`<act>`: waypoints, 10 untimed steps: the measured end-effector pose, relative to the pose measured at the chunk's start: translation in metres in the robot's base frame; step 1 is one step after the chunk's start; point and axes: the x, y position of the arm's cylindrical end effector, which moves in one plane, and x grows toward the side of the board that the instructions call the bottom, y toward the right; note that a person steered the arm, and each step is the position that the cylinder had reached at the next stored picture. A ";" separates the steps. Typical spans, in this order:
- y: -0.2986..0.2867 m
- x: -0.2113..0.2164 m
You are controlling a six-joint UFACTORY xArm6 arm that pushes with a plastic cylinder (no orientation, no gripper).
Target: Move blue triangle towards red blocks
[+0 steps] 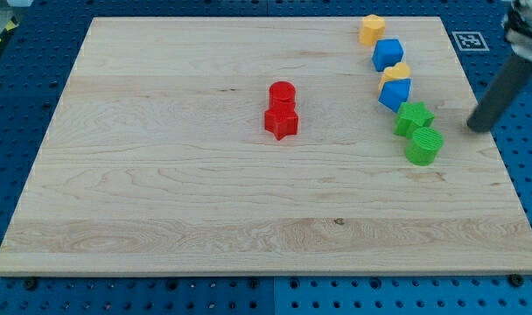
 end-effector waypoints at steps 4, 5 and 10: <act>-0.073 -0.054; -0.073 -0.045; -0.104 -0.037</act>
